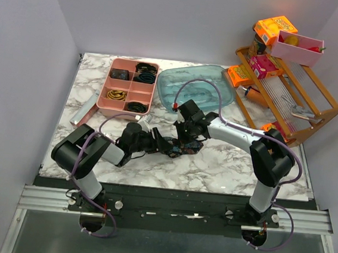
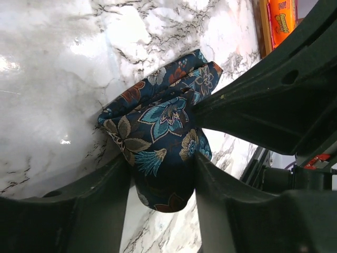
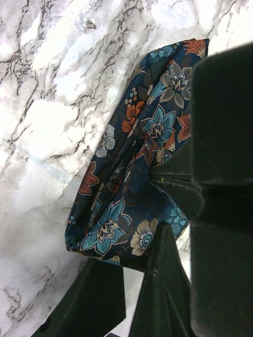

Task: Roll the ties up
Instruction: Roll the tie at the center of the board.

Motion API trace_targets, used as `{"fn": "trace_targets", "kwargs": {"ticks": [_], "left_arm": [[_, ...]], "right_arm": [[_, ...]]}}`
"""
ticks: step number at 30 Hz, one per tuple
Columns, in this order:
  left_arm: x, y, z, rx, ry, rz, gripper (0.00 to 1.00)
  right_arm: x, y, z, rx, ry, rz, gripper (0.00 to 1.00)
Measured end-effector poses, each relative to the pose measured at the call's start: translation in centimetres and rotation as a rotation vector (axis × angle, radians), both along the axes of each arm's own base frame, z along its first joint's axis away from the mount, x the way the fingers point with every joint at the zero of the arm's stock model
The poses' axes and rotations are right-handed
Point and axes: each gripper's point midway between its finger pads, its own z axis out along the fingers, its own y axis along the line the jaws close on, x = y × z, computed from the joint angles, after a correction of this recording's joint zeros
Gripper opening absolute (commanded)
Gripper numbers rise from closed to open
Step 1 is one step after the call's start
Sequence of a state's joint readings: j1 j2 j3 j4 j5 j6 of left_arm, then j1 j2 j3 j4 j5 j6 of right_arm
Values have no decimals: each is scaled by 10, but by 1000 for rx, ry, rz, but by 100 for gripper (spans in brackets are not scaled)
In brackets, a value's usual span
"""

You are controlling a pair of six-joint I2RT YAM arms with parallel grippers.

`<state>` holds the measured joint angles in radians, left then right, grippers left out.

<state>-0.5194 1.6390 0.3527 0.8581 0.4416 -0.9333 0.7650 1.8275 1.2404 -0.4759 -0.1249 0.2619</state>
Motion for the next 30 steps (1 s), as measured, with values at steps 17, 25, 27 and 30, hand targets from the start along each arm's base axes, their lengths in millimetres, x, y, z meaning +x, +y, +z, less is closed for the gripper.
{"fn": "trace_targets", "kwargs": {"ticks": [17, 25, 27, 30], "left_arm": [[14, -5, 9, 52, -20, -15, 51], [30, -2, 16, 197, -39, -41, 52], [32, 0, 15, 235, -29, -48, 52], [34, 2, 16, 271, -18, -56, 52]], "right_arm": [[17, -12, 34, -5, -131, -71, 1], [23, -22, 22, -67, -150, -109, 1], [24, -25, 10, -101, -140, -118, 1], [23, -32, -13, -162, -108, -123, 1]]}}
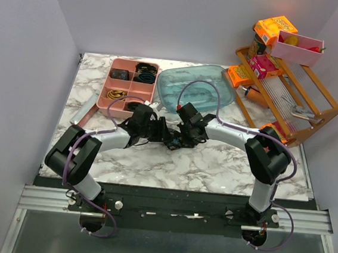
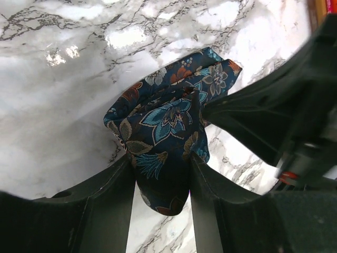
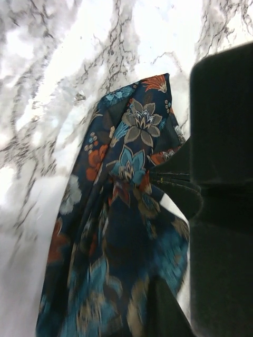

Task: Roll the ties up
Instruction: Roll the tie at the center of the board.

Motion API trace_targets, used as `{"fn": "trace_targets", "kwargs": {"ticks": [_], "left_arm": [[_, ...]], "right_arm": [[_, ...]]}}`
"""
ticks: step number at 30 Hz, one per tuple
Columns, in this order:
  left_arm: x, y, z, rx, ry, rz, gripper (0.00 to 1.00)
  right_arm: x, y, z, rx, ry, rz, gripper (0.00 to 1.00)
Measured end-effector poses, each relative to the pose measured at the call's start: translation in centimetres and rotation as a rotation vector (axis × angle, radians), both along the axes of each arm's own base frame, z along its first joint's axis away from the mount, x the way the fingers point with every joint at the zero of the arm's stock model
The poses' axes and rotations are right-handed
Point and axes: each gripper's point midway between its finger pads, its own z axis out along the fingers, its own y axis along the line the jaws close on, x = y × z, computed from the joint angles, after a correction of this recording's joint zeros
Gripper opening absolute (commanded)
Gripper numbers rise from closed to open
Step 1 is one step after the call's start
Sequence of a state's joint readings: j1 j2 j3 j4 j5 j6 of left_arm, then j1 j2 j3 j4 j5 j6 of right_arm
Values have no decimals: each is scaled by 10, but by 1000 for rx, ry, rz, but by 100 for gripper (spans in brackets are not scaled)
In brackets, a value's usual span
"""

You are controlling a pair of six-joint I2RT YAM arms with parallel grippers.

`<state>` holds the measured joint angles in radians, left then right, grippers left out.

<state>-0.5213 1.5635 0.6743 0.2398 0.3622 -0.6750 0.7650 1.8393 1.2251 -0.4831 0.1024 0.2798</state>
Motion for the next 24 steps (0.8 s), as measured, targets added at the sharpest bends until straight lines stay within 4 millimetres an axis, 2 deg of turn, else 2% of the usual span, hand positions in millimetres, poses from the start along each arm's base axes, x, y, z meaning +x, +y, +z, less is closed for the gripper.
{"fn": "trace_targets", "kwargs": {"ticks": [2, 10, 20, 24], "left_arm": [[1, 2, 0, 23, 3, -2, 52], [3, 7, 2, 96, 34, -4, 52], [6, 10, 8, 153, 45, -19, 52], [9, 14, 12, 197, 45, -30, 52]], "right_arm": [[-2, -4, -15, -34, 26, -5, 1], [-3, 3, -14, -13, 43, 16, 1], [-40, 10, -12, 82, 167, 104, 1], [-44, 11, -4, 101, 170, 113, 1]]}}
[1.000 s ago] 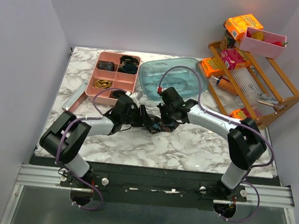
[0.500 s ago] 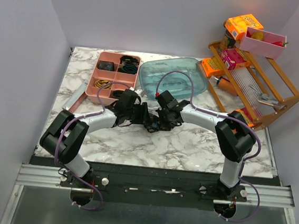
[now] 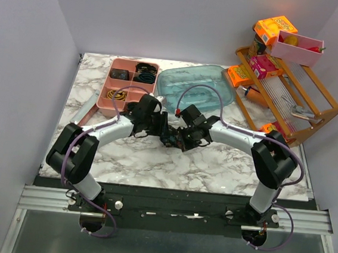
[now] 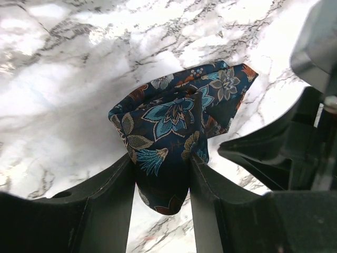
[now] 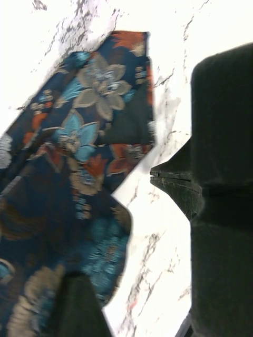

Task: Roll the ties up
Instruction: Roll the tie at the center of the board.

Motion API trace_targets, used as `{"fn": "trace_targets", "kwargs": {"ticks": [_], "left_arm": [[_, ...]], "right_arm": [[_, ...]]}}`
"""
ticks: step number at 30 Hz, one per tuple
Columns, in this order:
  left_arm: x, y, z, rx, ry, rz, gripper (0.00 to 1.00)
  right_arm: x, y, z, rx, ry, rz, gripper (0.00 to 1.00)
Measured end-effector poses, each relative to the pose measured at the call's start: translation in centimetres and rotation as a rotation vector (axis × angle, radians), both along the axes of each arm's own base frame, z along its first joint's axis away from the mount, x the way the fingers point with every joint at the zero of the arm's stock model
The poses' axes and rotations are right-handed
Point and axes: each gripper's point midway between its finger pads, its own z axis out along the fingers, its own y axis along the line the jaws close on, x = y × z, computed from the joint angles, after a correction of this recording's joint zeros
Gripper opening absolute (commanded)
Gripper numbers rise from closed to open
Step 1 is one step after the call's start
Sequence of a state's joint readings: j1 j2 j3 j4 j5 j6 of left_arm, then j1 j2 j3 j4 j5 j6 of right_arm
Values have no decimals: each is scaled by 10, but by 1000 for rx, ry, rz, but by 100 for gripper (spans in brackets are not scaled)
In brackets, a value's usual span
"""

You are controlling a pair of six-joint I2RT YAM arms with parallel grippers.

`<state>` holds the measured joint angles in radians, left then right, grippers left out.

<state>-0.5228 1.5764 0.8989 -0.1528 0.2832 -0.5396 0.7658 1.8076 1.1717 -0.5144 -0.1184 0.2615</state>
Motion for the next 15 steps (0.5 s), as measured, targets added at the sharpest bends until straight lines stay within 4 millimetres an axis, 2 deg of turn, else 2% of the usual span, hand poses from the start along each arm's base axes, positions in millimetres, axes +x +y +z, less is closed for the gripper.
{"fn": "trace_targets", "kwargs": {"ticks": [8, 15], "left_arm": [[12, 10, 10, 102, -28, -23, 52], [15, 26, 6, 233, -13, -10, 52]], "right_arm": [[11, 1, 22, 19, -69, -16, 1], [23, -6, 25, -2, -105, -52, 1]]}}
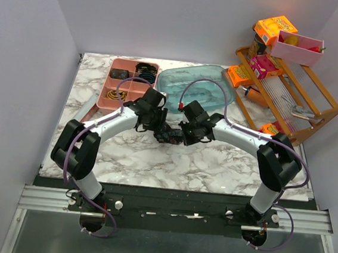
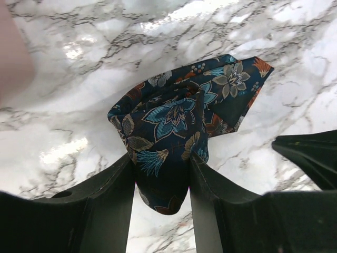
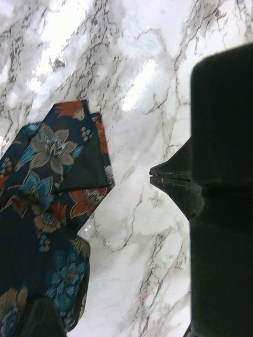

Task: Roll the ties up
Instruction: Roll the tie at the center of the board.

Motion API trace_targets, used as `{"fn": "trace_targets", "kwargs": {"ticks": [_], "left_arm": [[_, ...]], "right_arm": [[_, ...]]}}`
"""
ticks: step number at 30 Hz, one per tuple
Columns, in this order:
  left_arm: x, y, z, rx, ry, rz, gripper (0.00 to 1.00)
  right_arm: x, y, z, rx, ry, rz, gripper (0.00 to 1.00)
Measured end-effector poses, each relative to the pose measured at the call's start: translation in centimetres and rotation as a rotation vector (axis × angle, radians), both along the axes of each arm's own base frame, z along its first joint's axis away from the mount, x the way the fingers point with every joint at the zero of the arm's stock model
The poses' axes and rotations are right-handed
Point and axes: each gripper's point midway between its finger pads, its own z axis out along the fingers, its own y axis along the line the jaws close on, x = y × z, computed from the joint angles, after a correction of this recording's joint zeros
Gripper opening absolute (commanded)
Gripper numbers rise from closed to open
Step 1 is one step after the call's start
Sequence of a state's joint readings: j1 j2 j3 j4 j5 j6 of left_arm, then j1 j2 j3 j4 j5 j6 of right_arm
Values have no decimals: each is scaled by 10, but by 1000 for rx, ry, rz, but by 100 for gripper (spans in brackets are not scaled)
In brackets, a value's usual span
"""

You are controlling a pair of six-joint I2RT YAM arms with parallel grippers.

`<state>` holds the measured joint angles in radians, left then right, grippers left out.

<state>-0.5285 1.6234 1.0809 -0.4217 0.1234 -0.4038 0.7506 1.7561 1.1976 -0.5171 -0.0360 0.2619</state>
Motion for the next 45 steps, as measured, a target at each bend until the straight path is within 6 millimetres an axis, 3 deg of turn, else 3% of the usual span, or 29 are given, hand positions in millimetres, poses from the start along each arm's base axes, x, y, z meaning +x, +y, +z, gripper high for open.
{"fn": "trace_targets", "kwargs": {"ticks": [18, 29, 45], "left_arm": [[14, 36, 2, 520, -52, 32, 55], [24, 38, 7, 788, -76, -20, 60], [47, 16, 19, 859, -134, -90, 60]], "right_arm": [[23, -60, 32, 108, -77, -210, 1], [21, -64, 36, 148, -85, -231, 1], [11, -65, 27, 172, -57, -231, 1]]}}
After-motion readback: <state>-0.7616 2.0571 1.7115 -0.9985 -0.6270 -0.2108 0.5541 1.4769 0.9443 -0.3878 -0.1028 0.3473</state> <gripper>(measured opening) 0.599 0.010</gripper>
